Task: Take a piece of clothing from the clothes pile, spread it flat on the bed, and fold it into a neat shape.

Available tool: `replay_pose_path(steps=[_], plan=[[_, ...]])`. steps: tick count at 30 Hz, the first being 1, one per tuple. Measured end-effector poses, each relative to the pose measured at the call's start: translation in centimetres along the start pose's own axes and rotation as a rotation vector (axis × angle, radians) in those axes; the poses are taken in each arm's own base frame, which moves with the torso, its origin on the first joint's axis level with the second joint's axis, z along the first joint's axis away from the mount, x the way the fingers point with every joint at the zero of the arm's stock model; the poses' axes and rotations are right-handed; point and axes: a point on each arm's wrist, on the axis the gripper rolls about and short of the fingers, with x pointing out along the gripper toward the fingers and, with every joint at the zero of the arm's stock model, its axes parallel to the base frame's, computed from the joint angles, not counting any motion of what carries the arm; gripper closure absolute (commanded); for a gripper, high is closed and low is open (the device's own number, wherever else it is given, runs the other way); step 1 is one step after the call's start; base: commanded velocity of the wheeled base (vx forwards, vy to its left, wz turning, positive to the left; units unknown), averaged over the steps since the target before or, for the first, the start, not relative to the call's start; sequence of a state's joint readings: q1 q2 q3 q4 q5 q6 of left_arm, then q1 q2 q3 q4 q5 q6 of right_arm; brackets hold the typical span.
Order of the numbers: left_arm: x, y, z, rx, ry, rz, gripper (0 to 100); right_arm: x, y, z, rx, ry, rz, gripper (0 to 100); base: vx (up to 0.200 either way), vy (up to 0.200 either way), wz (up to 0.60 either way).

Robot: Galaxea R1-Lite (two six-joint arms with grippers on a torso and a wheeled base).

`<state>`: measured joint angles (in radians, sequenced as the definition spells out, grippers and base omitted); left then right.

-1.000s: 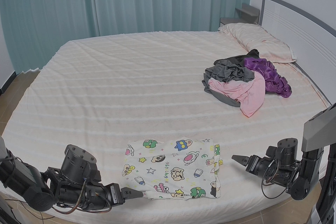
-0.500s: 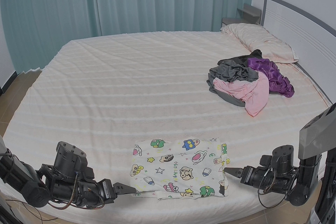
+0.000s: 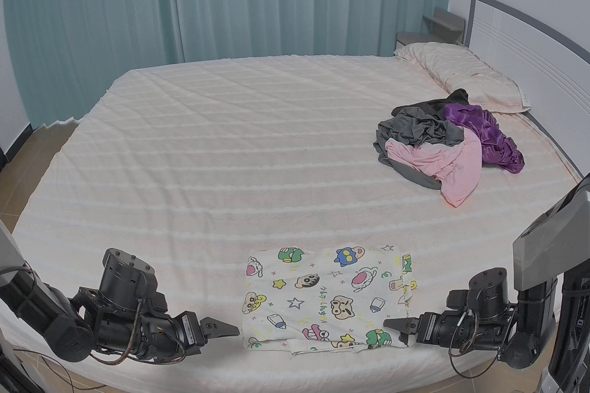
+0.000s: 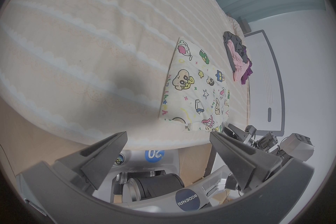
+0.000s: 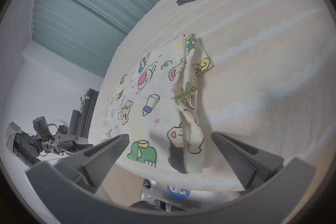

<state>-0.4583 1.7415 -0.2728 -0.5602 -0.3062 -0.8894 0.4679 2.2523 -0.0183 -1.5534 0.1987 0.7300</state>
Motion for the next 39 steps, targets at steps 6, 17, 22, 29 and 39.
replay_pose_path(steps=[6,17,22,29,39], plan=[[0.2,0.2,0.0,-0.006,0.007,0.010,0,0.2,-0.2,-0.2,0.002,0.015,-0.011,100,0.000,0.000,0.00],[0.6,0.4,0.1,-0.013,0.014,0.022,0,-0.2,-1.0,-0.2,-0.037,0.042,-0.067,100,0.000,0.000,0.00],[0.6,0.4,0.2,-0.017,0.012,0.024,0,-0.9,-1.3,0.2,-0.075,0.048,-0.094,100,0.000,0.000,0.00],[0.6,0.5,0.2,-0.019,0.012,0.026,0,-1.3,-1.3,0.5,-0.085,0.033,-0.099,0,0.000,0.000,0.00],[0.7,0.4,0.3,-0.020,0.010,0.022,0,-2.3,-0.9,1.9,-0.146,-0.066,-0.109,0,0.000,0.000,0.00]])
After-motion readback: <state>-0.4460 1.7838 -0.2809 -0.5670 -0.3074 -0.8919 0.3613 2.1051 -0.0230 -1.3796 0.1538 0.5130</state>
